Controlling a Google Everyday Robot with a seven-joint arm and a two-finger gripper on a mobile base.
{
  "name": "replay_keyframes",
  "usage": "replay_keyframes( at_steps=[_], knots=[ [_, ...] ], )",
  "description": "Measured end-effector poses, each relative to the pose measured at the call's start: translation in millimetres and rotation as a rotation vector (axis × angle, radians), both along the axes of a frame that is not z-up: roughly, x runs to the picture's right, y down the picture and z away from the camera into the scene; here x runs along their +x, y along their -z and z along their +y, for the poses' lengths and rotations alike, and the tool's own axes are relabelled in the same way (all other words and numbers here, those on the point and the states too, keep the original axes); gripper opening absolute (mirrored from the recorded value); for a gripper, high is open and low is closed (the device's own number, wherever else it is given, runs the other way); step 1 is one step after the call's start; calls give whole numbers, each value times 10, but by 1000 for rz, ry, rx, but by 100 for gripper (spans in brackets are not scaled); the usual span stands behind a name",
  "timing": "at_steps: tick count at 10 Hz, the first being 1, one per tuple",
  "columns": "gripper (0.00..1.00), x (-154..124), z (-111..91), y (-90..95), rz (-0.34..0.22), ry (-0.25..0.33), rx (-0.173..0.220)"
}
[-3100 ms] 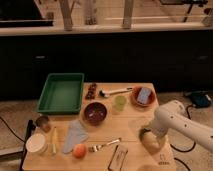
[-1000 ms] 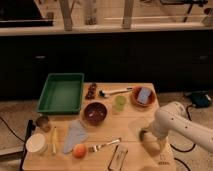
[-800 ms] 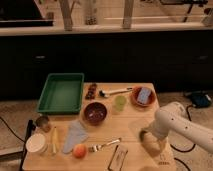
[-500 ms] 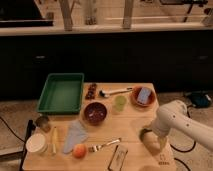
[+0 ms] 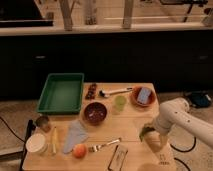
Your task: Place pepper in purple bowl
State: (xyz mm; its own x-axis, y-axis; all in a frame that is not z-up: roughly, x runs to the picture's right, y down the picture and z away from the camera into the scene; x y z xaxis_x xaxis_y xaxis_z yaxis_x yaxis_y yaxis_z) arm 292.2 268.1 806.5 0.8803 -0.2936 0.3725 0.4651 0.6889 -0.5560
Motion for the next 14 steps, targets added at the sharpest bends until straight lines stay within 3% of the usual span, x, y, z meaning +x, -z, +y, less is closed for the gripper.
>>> replay_keyframes(
  at_steps=[7,8,14],
  knots=[
    [5,74,-32,26,27,-8,-4],
    [1,85,-31,37,28,-7,-3],
    [0,96,-135,228,24,3,20]
  ],
)
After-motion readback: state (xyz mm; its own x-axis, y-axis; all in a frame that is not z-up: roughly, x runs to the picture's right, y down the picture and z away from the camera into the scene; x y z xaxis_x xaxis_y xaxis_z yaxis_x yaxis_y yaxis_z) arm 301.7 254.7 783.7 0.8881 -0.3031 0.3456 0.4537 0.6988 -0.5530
